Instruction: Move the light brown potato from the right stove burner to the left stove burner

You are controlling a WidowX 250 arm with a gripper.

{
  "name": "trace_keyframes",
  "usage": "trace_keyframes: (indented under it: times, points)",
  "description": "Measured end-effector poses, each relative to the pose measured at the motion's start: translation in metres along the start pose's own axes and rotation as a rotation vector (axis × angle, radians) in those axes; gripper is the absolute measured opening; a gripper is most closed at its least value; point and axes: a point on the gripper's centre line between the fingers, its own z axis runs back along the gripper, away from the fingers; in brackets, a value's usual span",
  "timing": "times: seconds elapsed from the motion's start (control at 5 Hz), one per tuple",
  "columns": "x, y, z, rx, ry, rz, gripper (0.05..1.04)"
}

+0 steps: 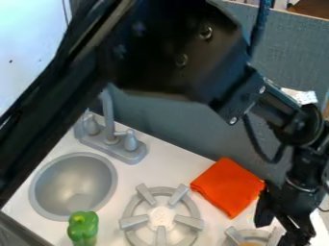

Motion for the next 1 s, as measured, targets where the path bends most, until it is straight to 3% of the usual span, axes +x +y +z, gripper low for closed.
trace_keyframes:
  times: [0.4, 0.6, 0.8, 1.0]
  points:
    - [-0.011, -0.007, 0.002, -0.043, 0.075, 0.005, 1.001]
    - [-0.011, -0.007, -0.006, -0.057, 0.089, -0.001, 1.001]
    - [-0.005, -0.007, -0.029, -0.082, 0.101, -0.051, 1.001]
    - [-0.006, -0.003, -0.034, -0.093, 0.107, -0.073, 0.947]
